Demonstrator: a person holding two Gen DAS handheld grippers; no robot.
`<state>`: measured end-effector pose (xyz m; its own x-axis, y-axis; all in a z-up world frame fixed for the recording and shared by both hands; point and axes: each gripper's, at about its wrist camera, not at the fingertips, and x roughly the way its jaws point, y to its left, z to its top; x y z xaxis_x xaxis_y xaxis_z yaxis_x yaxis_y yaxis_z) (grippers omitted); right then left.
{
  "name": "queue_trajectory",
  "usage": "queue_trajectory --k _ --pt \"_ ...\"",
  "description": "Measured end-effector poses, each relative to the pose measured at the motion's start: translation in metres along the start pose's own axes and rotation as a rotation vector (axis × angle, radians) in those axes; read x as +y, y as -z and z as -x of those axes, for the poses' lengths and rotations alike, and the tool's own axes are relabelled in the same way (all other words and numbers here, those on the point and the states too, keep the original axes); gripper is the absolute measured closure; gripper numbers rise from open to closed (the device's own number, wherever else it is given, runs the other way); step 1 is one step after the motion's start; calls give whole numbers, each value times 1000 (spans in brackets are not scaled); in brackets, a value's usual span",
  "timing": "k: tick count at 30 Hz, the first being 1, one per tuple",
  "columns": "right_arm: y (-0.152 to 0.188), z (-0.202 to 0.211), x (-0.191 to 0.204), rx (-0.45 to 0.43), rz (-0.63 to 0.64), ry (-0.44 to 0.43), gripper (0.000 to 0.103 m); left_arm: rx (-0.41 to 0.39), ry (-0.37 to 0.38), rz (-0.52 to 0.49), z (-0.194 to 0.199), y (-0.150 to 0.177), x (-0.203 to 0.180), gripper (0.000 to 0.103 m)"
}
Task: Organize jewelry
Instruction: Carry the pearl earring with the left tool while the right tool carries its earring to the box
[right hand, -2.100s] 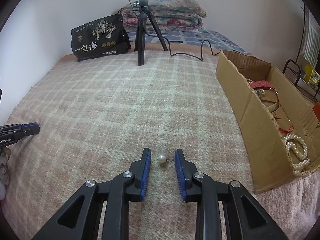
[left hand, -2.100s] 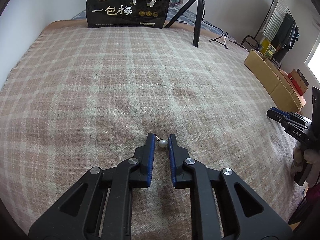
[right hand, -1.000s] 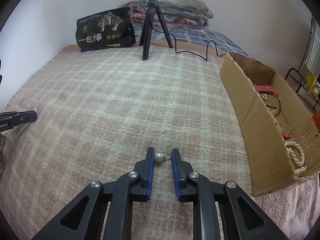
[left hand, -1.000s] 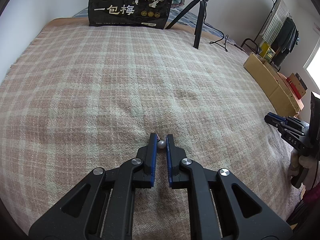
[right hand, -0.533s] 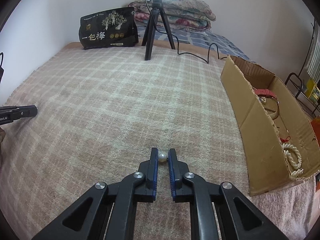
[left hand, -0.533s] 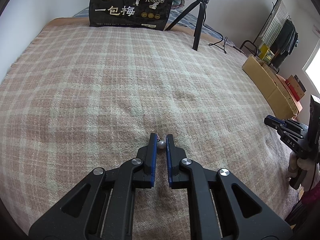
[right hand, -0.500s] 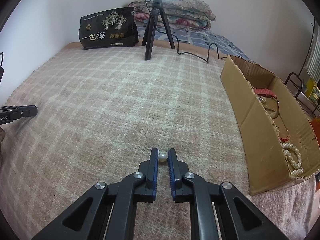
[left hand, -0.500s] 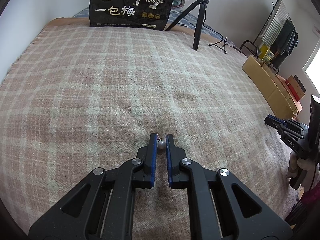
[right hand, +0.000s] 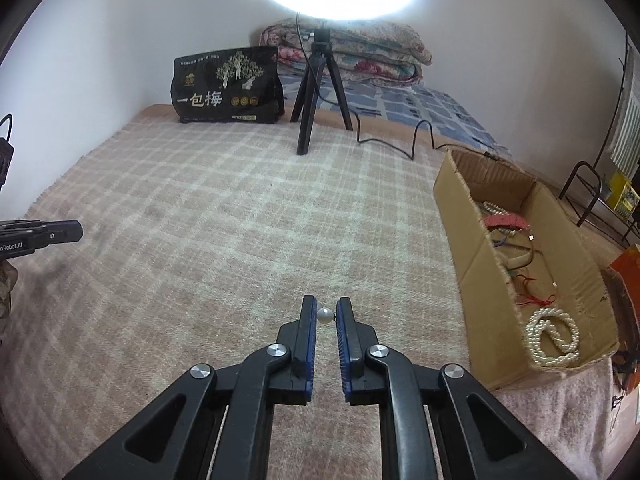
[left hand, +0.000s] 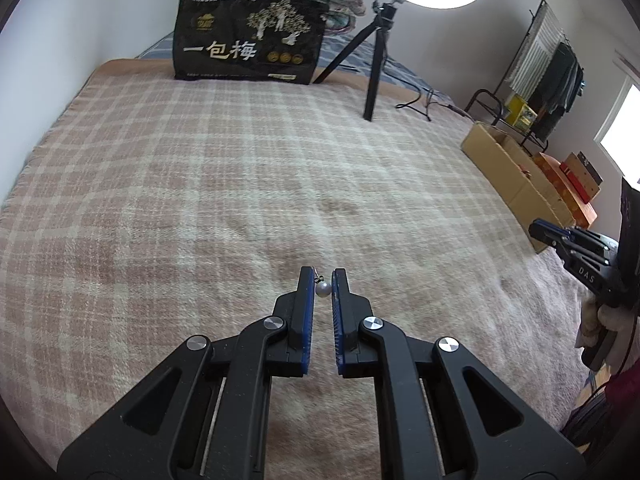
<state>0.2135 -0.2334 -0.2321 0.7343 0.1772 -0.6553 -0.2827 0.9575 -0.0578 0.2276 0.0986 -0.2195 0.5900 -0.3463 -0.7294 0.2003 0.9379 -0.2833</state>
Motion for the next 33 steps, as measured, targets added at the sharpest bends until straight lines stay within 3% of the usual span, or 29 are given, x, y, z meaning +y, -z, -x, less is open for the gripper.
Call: queue_trajectory --k 10,19,26,33 --pt "-9 57 -6 -59 29 34 95 -97 47 -95 45 -22 -46 96" --pt "-8 109 -28 -107 7 55 95 -124 137 -105 71 -53 -77 96" --pt "0 131 -52 -107 -47 32 95 -115 166 -134 75 -75 -107 96" --pt "-1 148 -81 -118 -83 34 95 -125 180 -221 74 -103 -160 96"
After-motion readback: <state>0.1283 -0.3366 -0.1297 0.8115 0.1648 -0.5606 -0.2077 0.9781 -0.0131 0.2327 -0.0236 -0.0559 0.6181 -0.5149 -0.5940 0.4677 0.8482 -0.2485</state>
